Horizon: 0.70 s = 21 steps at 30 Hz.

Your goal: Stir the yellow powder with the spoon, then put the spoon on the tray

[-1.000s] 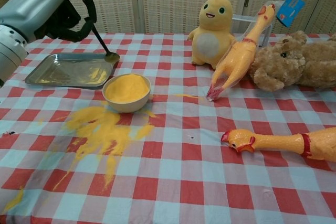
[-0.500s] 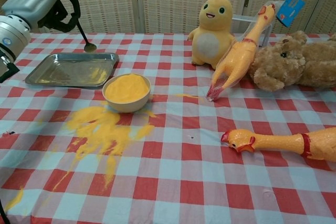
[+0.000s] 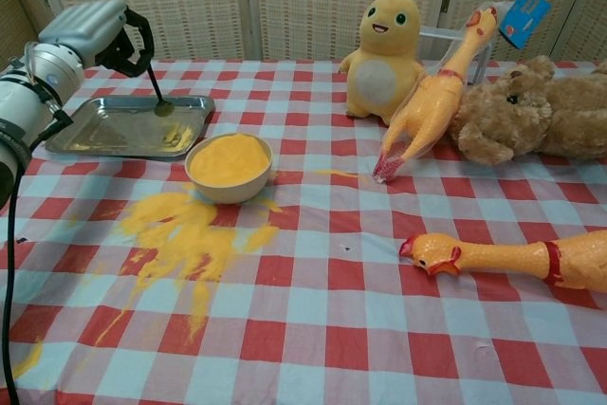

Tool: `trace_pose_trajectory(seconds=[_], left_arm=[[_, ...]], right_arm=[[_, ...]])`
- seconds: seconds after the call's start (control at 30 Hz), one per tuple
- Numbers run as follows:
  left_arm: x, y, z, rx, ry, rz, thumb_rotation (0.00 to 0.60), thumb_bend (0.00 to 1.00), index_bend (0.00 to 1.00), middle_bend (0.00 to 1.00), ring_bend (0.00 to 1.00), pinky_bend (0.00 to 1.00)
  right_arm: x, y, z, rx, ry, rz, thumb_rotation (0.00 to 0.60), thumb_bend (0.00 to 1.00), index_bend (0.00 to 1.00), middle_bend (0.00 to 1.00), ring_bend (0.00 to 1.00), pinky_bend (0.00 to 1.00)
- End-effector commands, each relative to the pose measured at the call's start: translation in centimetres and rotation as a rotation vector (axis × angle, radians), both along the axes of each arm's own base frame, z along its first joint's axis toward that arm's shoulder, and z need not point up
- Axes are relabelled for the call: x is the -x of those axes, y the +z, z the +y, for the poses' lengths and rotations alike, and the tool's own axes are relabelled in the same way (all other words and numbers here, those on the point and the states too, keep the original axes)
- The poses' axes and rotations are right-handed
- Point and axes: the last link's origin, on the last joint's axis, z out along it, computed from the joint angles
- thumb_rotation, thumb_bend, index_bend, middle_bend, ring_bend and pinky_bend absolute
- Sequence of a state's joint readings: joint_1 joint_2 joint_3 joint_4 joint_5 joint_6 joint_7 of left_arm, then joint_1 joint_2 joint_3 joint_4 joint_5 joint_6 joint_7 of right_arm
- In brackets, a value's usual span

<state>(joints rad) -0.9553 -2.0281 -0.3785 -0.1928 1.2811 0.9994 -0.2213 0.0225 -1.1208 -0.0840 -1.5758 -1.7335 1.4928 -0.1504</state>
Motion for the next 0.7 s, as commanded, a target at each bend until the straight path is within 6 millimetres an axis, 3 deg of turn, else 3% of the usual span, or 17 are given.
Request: trace_pose_trajectory(seconds=[0.03, 0.13, 0.2, 0.7], left_arm=[[-0.1, -0.1, 0.1, 0.005, 0.002, 0.009, 0.600, 0.62, 0.70, 1.00, 1.00, 1.00], [-0.3, 0.0, 0.2, 0.000, 0.001, 0.030, 0.600, 0.60, 0.56, 1.00, 1.00, 1.00], [-0.3, 0.0, 0.3, -0.003, 0.000, 0.037, 0.600, 0.60, 0.53, 1.00, 1.00, 1.00], [0.8, 2.1, 1.3, -0.036, 0.059, 0.090, 0.600, 0.59, 0.50, 1.00, 1.00, 1.00]], right_arm=[[0.0, 0.0, 0.0, -0.001, 0.000, 0.001, 0.600, 0.08, 0.00, 0.00, 0.00, 0.00], [0.0, 0.1, 0.1, 0.003, -0.001, 0.000, 0.600, 0.08, 0.00, 0.00, 0.00, 0.00], [0.0, 0.1, 0.1, 0.005, -0.002, 0.000, 0.600, 0.08, 0.00, 0.00, 0.00, 0.00], [0.0, -0.1, 0.1, 0.000, -0.007, 0.008, 0.600, 0.08, 0.00, 0.00, 0.00, 0.00]])
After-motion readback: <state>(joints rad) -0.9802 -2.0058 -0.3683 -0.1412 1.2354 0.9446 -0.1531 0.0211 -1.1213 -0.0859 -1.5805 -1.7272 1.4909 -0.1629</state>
